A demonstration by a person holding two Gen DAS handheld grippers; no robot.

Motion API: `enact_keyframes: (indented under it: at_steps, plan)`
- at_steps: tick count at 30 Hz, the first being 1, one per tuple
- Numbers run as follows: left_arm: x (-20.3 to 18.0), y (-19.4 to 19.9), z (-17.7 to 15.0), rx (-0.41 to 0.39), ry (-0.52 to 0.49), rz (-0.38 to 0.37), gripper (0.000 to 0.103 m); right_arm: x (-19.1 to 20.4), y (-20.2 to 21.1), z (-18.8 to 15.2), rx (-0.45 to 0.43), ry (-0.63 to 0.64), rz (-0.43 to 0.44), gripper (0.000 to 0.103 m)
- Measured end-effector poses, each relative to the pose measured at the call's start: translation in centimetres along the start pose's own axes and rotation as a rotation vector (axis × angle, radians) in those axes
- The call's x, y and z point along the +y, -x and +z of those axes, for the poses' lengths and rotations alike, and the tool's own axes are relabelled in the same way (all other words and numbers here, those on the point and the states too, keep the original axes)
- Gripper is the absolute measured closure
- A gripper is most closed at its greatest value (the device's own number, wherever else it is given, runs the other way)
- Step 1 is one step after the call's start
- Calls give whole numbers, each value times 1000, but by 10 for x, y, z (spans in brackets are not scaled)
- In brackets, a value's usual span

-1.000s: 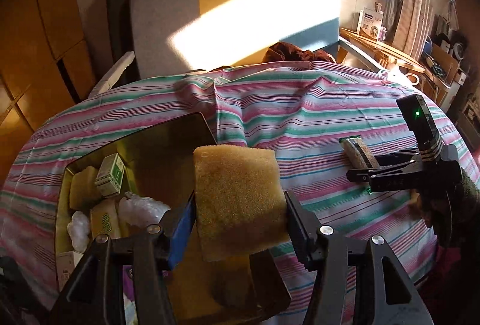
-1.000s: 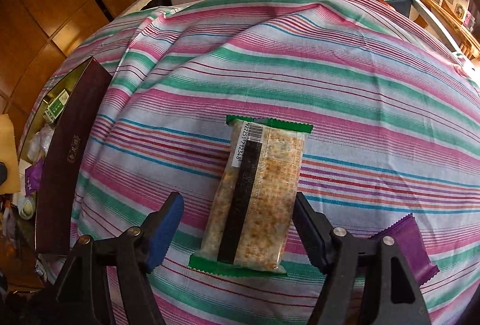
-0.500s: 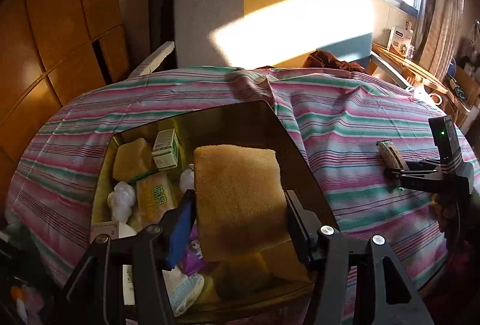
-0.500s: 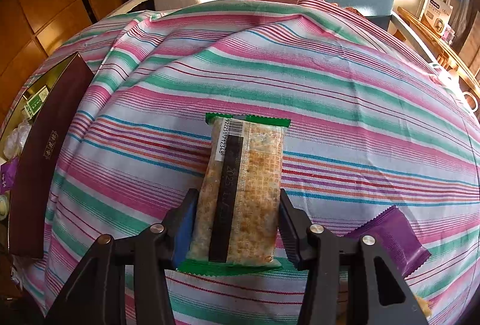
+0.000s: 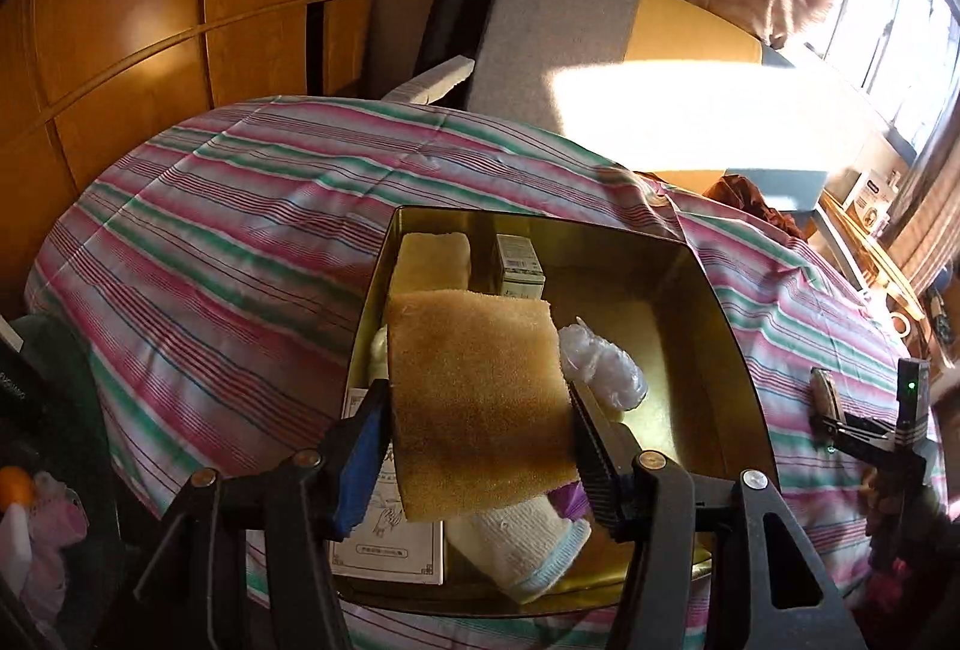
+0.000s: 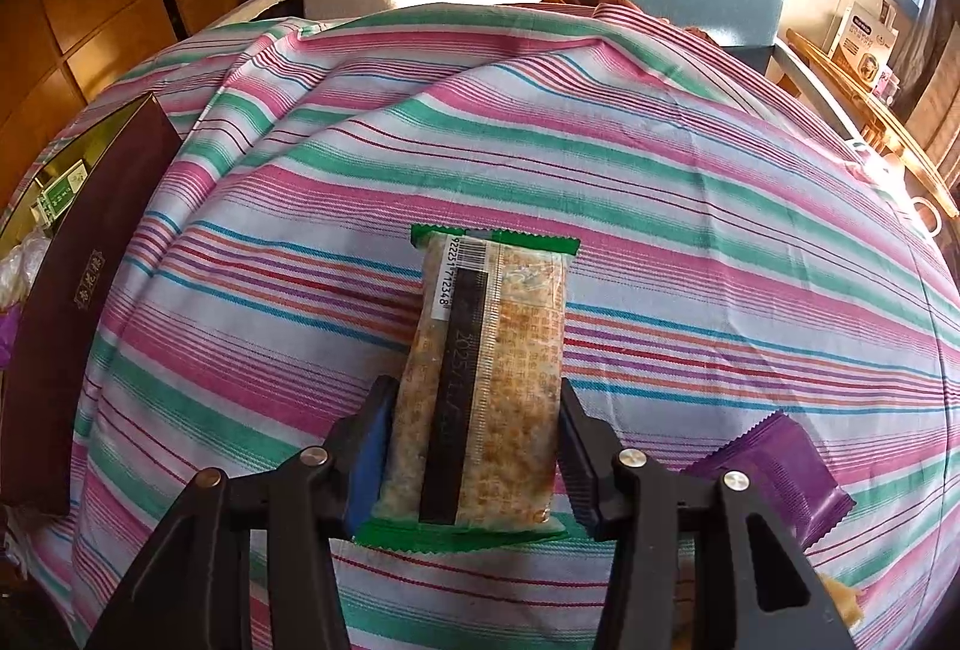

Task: Organize objects
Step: 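Carry the sponge into the tray and open the left tool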

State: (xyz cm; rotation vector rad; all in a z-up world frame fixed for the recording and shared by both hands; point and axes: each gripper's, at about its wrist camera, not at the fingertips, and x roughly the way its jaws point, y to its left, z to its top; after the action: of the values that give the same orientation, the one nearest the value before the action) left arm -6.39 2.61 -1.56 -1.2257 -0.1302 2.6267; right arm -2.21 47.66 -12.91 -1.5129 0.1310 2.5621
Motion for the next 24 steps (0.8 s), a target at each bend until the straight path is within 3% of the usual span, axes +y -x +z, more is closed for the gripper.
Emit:
enact_keyframes:
  at_steps: [10, 16, 24]
  plan:
    - [-55, -69, 39, 145, -7, -148, 45, 16, 0, 2, -24, 81, -69, 57]
    - [-81, -123, 63, 199, -30, -105, 45, 16, -1, 4, -28, 101, -66, 57]
    - [-88, -181, 55, 250, -82, 15, 43, 15, -3, 5, -32, 101, -55, 57]
